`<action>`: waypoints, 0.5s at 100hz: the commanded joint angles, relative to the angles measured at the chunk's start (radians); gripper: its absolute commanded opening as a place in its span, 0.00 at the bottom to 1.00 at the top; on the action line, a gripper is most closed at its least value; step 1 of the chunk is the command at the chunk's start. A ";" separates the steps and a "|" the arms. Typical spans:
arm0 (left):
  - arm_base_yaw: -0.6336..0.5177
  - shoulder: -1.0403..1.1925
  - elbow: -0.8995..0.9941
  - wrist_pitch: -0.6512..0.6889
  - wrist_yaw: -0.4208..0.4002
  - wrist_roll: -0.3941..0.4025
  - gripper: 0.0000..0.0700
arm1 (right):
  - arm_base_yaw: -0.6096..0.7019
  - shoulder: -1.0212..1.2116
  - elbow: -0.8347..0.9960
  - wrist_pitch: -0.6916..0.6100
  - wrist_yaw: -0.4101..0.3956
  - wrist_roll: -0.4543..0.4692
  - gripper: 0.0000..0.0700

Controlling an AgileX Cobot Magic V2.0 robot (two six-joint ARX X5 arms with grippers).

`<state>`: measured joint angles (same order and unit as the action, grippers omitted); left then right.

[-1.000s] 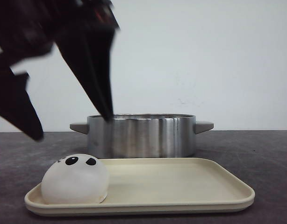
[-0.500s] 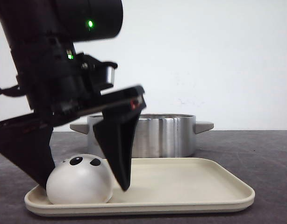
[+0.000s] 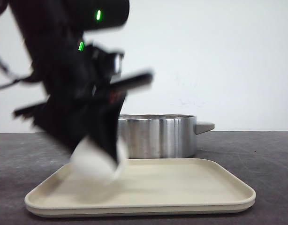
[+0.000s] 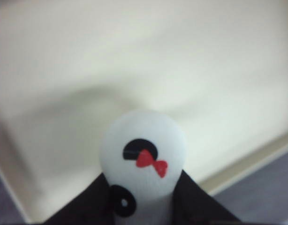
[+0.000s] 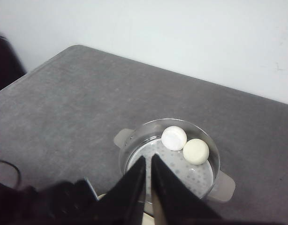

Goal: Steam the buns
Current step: 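Lift the bun with the left gripper and release it into the pot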

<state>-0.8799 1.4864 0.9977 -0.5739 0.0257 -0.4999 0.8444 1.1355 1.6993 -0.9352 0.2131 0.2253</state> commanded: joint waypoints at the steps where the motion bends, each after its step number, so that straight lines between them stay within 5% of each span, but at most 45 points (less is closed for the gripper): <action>1: -0.014 -0.040 0.080 0.026 -0.004 0.055 0.01 | 0.011 0.005 0.019 0.006 0.001 0.010 0.02; 29: 0.040 -0.052 0.302 0.203 -0.150 0.281 0.01 | 0.011 0.005 0.019 0.006 -0.003 0.002 0.02; 50: 0.163 0.045 0.320 0.364 -0.137 0.286 0.01 | 0.011 0.005 0.019 -0.002 -0.003 -0.006 0.02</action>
<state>-0.7383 1.4818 1.3041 -0.2344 -0.1162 -0.2379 0.8444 1.1347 1.6993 -0.9363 0.2104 0.2241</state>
